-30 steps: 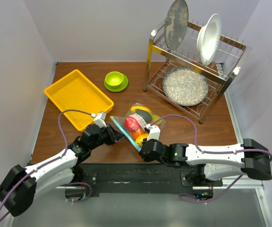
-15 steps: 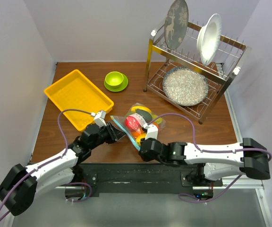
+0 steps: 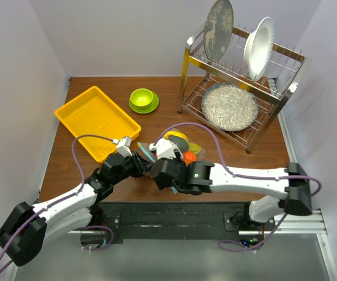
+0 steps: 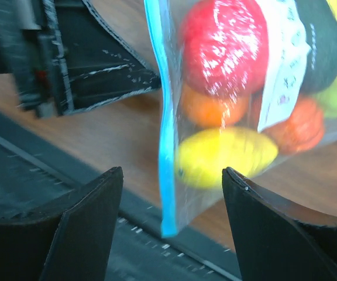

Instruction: Open the zip-top bag and remove the fake food

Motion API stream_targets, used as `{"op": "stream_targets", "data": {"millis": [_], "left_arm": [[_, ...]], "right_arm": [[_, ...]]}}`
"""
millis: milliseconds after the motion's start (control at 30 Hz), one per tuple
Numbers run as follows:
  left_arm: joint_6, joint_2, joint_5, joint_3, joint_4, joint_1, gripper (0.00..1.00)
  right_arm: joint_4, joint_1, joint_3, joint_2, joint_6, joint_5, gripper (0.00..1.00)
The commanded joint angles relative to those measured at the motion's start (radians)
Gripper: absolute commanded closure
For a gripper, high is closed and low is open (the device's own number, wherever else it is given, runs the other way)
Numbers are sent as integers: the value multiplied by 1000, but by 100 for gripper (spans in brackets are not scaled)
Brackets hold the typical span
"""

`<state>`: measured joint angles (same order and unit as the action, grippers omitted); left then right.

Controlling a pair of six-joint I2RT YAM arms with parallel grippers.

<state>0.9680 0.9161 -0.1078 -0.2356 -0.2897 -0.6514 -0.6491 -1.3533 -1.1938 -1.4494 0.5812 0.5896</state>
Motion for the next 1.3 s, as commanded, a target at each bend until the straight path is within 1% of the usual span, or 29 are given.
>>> {"op": "stream_targets", "data": {"millis": [0,33,67,133,167,200,233,300,333,367,433,467,500,533,567,600,633,700,800,900,933,1000,1033,1200,1267], "left_arm": [[-35,-16,-12,-37,-6,-7,73],[-35,-19,-12,-36,0,-7,74],[-37,-23,-12,-36,15,-7,73],[-48,-39,-13,-36,32,-7,73],[-49,-46,-4,-33,49,-7,73],[-49,-62,0,-28,52,-7,73],[-46,-68,2,-18,55,-5,73],[-38,-88,-6,-13,61,-7,73],[-35,-95,-6,-7,64,-5,73],[-32,-103,-4,-4,69,-7,73],[-31,-120,-3,-1,72,-7,73],[-31,-120,0,-2,78,-7,73],[-34,-120,3,-5,80,-7,73],[-35,-117,3,-11,81,-7,73],[-34,-115,2,-16,81,-7,73],[-37,-109,0,-21,81,-7,73],[-40,-105,2,-30,81,-5,73],[-46,-89,2,-39,81,-7,73],[-54,-66,0,-57,83,-5,73],[-52,-62,-6,-68,80,-7,74],[-51,-68,-15,-70,81,-7,74],[-43,-88,-23,-79,92,-8,74],[-40,-97,-24,-82,96,-10,74],[-38,-125,0,-113,123,-28,74],[-51,-122,10,-117,101,-31,74]], "right_arm": [[-58,26,-82,-144,-176,81,28],[-49,28,-90,-164,-190,72,29],[-46,31,-108,-192,-202,69,34],[-46,31,-125,-247,-207,79,39],[-52,33,-136,-256,-193,108,50],[-55,33,-138,-264,-185,127,56],[-55,34,-136,-259,-179,136,67],[-38,40,-121,-238,-156,153,77],[-29,43,-112,-212,-150,151,80],[-6,43,-93,-195,-146,133,85],[14,52,-76,-169,-144,107,87],[23,54,-67,-164,-144,96,85],[22,60,-67,-163,-146,73,81],[22,59,-67,-164,-146,69,69],[31,59,-60,-161,-144,64,62],[40,60,-53,-155,-146,50,59],[52,62,-46,-151,-146,47,60],[68,75,-33,-143,-136,45,66],[75,85,-29,-143,-136,29,68],[75,86,-33,-146,-132,29,83],[72,85,-36,-146,-129,35,91],[68,86,-43,-135,-113,49,98],[69,86,-46,-128,-109,53,100],[98,86,-67,-80,-75,110,100],[108,86,-82,-72,-67,124,100]]}}
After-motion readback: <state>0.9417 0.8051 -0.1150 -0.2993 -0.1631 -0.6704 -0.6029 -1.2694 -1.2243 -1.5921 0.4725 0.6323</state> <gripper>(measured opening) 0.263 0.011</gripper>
